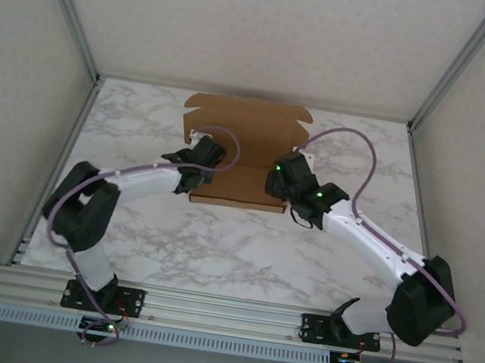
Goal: Fold the paper box
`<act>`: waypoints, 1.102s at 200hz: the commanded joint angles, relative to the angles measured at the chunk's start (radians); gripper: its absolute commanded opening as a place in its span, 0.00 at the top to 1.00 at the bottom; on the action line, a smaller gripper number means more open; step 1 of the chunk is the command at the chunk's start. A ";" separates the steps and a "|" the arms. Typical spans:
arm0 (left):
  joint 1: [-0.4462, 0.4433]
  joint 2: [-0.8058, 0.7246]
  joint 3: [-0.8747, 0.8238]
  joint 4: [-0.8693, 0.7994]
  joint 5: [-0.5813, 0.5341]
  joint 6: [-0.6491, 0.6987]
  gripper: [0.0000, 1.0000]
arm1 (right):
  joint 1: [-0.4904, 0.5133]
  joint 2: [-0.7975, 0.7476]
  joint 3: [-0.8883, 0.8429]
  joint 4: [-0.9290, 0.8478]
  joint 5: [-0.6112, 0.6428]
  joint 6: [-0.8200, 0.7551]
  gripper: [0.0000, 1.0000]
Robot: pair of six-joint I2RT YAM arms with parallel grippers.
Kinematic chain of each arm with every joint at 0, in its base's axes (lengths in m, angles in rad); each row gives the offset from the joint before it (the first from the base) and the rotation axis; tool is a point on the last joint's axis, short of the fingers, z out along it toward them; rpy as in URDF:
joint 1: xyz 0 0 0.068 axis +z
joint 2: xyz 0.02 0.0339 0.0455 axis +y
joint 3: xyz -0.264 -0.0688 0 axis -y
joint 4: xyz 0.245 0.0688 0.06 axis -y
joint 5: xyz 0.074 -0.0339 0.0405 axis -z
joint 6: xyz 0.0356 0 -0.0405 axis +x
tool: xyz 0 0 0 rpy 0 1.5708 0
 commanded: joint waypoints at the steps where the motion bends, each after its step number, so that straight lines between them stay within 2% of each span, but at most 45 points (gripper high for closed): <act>1: 0.008 -0.155 -0.071 0.092 0.015 0.013 0.41 | 0.005 -0.099 -0.042 0.088 0.057 -0.141 0.30; 23: 0.009 -0.342 -0.167 0.208 -0.053 0.017 0.42 | -0.017 -0.179 -0.082 0.225 0.029 -0.272 0.30; 38: 0.025 -0.454 -0.243 0.350 -0.079 0.069 0.31 | -0.024 -0.205 -0.084 0.317 0.083 -0.318 0.30; 46: 0.039 -0.491 -0.274 0.436 -0.040 0.113 0.28 | -0.037 -0.219 -0.077 0.349 0.057 -0.348 0.29; 53: 0.053 -0.507 -0.297 0.509 0.016 0.168 0.27 | -0.055 -0.223 -0.071 0.387 0.017 -0.379 0.28; 59: 0.058 -0.505 -0.298 0.544 0.012 0.196 0.26 | -0.076 -0.215 -0.062 0.405 -0.015 -0.404 0.27; 69: 0.066 -0.474 -0.261 0.540 -0.012 0.227 0.22 | -0.099 -0.180 -0.038 0.424 -0.065 -0.474 0.27; 77: 0.083 -0.437 -0.215 0.508 -0.006 0.232 0.20 | -0.101 -0.137 0.013 0.382 -0.056 -0.527 0.27; 95: 0.139 -0.377 -0.136 0.474 0.057 0.214 0.20 | -0.126 -0.080 0.098 0.323 -0.048 -0.551 0.28; 114: 0.209 -0.412 -0.171 0.585 0.156 0.201 0.16 | -0.172 -0.152 0.013 0.477 -0.170 -0.523 0.28; 122: 0.235 -0.444 -0.212 0.659 0.214 0.194 0.14 | -0.173 -0.187 -0.039 0.580 -0.169 -0.531 0.17; 133: 0.258 -0.479 -0.263 0.750 0.269 0.191 0.11 | -0.184 -0.208 -0.064 0.636 -0.149 -0.529 0.14; 142: 0.264 -0.495 -0.283 0.790 0.283 0.202 0.05 | -0.198 -0.202 -0.041 0.610 -0.155 -0.517 0.15; 165: 0.266 -0.470 -0.207 0.715 0.233 0.206 0.04 | -0.205 -0.174 0.057 0.488 -0.138 -0.548 0.17; 175: 0.265 -0.460 -0.176 0.694 0.265 0.203 0.01 | -0.205 -0.167 0.094 0.445 -0.126 -0.553 0.16; 187: 0.265 -0.467 -0.174 0.745 0.341 0.183 0.01 | -0.205 -0.156 0.149 0.387 -0.152 -0.581 0.15; 193: 0.265 -0.470 -0.172 0.764 0.385 0.177 0.01 | -0.206 -0.148 0.184 0.345 -0.176 -0.599 0.13; 199: 0.264 -0.465 -0.156 0.764 0.423 0.183 0.01 | -0.205 -0.137 0.215 0.313 -0.190 -0.611 0.02; 212: 0.264 -0.440 -0.081 0.685 0.457 0.215 0.01 | -0.205 -0.109 0.258 0.272 -0.235 -0.626 0.01; 220: 0.264 -0.439 -0.064 0.670 0.436 0.221 0.01 | -0.199 -0.097 0.285 0.233 -0.276 -0.677 0.01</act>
